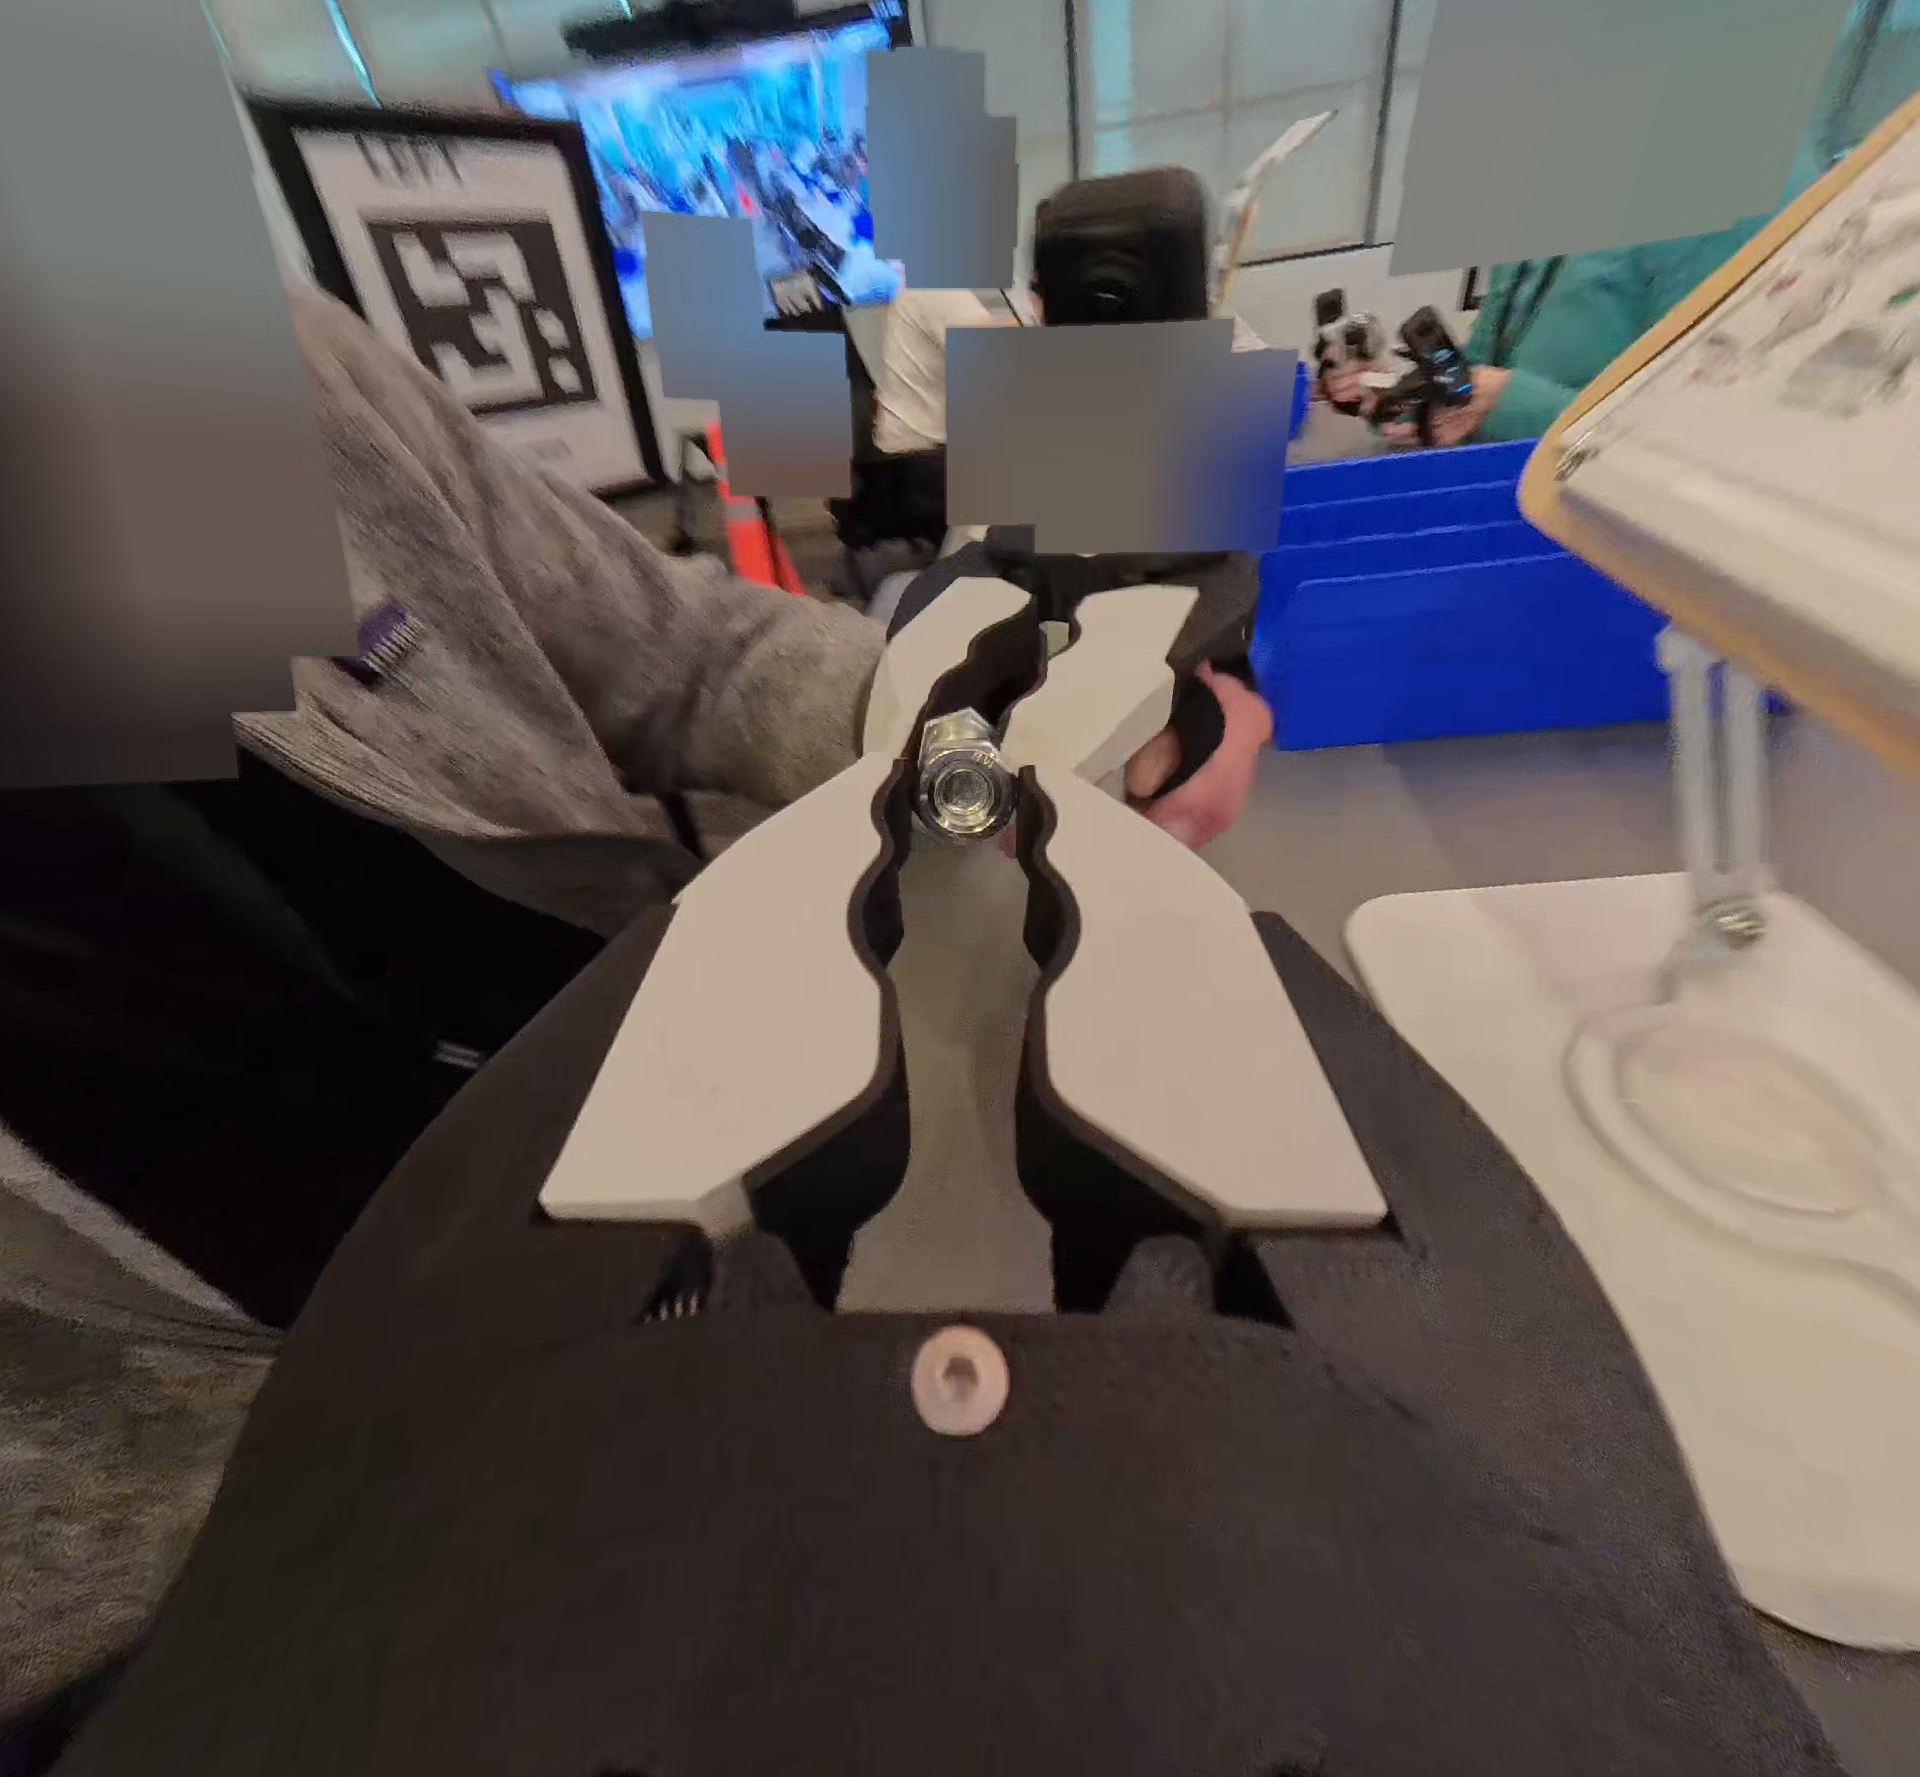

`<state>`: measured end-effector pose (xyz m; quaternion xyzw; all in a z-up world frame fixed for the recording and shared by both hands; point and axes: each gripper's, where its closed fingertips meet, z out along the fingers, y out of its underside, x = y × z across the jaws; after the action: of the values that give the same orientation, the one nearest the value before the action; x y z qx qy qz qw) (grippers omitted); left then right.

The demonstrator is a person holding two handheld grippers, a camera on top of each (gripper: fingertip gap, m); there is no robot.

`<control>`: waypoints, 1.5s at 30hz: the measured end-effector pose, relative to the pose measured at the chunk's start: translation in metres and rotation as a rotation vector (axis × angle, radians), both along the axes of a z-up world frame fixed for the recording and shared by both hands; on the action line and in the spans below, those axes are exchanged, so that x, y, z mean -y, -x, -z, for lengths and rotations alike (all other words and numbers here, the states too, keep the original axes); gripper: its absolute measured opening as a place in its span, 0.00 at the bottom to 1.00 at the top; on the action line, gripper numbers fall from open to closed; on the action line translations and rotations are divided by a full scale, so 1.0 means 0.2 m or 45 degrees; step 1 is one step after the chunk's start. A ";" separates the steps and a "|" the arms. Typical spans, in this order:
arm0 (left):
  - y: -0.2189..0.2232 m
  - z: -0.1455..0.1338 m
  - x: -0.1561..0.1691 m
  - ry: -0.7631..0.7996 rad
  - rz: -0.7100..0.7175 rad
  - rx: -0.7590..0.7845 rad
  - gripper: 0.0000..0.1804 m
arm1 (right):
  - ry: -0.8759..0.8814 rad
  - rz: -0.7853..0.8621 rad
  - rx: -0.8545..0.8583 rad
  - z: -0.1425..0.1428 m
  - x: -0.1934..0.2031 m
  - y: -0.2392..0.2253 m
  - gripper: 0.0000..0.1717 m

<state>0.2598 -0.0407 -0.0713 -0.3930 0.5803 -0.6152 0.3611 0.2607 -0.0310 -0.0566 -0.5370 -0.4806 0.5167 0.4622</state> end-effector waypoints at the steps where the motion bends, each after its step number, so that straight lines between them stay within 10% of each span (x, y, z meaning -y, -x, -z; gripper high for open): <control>1: 0.01 0.00 0.02 0.088 0.086 0.024 0.10 | -0.086 0.017 0.049 0.00 0.01 0.01 0.11; 14: 0.04 -0.03 0.04 0.274 0.268 0.097 0.11 | -0.383 0.101 0.170 0.00 0.04 0.03 0.11; 21: -0.01 0.00 -0.06 -0.093 -0.096 0.038 0.23 | -0.064 0.127 -0.053 -0.04 -0.03 -0.03 0.11; 27: -0.02 -0.03 -0.15 -0.814 -0.575 -0.002 0.22 | 0.328 0.074 -0.225 0.00 -0.09 -0.05 0.11; 35: -0.03 0.02 -0.14 -1.023 -0.616 -0.061 0.10 | 0.486 0.020 -0.297 0.04 -0.07 -0.03 0.11; 40: -0.03 0.01 -0.13 -0.864 -0.576 -0.081 0.10 | 0.447 0.033 -0.311 0.03 -0.06 -0.03 0.11; 45: -0.02 -0.04 -0.06 -0.191 -0.243 -0.050 0.10 | 0.092 0.117 -0.162 0.00 -0.02 -0.01 0.11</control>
<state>0.2630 -0.0279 -0.0635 -0.4303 0.5914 -0.5252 0.4351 0.2630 -0.0266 -0.0561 -0.5410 -0.4062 0.5451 0.4952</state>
